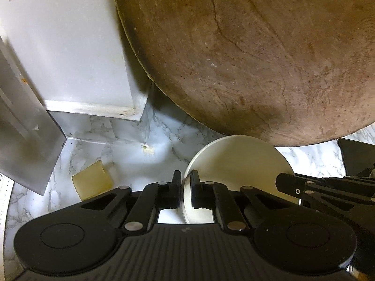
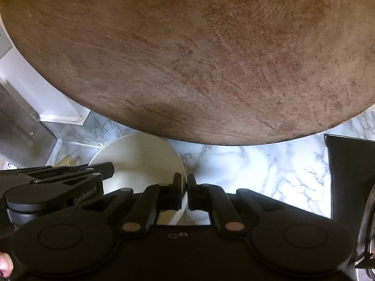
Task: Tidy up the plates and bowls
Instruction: 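Carry the cream bowl with both grippers and lower it into the pink pot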
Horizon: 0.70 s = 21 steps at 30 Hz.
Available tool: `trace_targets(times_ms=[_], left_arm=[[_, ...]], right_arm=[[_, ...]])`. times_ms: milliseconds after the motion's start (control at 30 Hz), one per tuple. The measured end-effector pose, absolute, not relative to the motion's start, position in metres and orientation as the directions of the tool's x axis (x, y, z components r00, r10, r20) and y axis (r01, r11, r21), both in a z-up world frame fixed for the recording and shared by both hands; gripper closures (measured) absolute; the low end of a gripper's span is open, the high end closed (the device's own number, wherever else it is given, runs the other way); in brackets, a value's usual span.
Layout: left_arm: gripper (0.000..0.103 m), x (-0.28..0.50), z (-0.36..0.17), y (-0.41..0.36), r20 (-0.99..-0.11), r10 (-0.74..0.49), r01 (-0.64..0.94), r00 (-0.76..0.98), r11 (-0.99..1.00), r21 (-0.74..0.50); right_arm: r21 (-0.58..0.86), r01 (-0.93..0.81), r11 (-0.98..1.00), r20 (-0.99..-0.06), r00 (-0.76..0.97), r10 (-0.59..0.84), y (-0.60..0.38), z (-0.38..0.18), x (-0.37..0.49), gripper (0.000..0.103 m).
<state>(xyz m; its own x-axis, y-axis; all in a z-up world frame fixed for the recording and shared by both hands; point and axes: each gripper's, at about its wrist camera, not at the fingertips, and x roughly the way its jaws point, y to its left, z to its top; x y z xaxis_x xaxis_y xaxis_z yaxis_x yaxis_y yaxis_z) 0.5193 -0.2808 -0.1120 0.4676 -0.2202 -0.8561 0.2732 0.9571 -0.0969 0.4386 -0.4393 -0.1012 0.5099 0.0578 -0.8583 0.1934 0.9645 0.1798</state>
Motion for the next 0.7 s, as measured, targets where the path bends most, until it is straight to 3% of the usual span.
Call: trace_targets(times_ms=[700], left_arm=[[0.096, 0.435, -0.029, -0.225, -0.835, -0.231, 0.3, 0.499, 0.95, -0.083]], right_arm=[[0.194, 0.13, 0.972, -0.829, 0.551, 0.092, -0.4, -0.024, 0.363, 0.098]])
